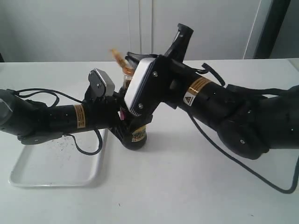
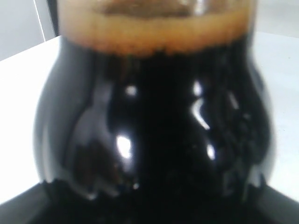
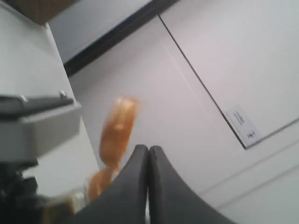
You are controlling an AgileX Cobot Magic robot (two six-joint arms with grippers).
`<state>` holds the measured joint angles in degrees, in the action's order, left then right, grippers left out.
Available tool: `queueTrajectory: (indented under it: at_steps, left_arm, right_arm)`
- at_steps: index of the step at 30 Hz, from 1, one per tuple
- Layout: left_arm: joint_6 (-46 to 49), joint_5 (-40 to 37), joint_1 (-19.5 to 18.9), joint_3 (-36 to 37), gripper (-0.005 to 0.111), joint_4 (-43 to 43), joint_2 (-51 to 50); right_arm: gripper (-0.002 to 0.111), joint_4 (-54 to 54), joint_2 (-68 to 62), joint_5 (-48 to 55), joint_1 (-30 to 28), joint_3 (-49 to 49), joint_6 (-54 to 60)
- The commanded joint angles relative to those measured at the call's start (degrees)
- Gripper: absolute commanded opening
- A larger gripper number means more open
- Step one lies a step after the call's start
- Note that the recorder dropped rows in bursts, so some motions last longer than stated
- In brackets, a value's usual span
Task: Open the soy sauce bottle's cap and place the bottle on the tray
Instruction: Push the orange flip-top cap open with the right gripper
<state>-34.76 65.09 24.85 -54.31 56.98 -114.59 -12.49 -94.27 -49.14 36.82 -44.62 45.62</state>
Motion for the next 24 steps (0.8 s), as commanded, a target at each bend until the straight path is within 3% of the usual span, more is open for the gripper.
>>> queueTrajectory:
  at_steps: [1, 7, 15, 24]
  left_arm:
    - [0.1, -4.2, 0.5, 0.5, 0.000, 3.3, -0.1]
    - [0.1, -4.8, 0.5, 0.5, 0.000, 3.3, -0.1]
    - [0.1, -4.8, 0.5, 0.5, 0.000, 3.3, -0.1]
    - [0.1, -4.8, 0.5, 0.5, 0.000, 3.3, -0.1]
  right_arm:
    - [0.000, -13.2, 0.7, -1.0, 2.8, -0.3, -11.3]
    - [0.000, -2.0, 3.0, -1.5, 3.1, -0.3, -12.5]
    - [0.000, 3.6, 3.9, 2.4, 3.1, -2.3, -37.2]
    - [0.000, 5.4, 3.9, 12.4, -0.6, -7.4, -46.0]
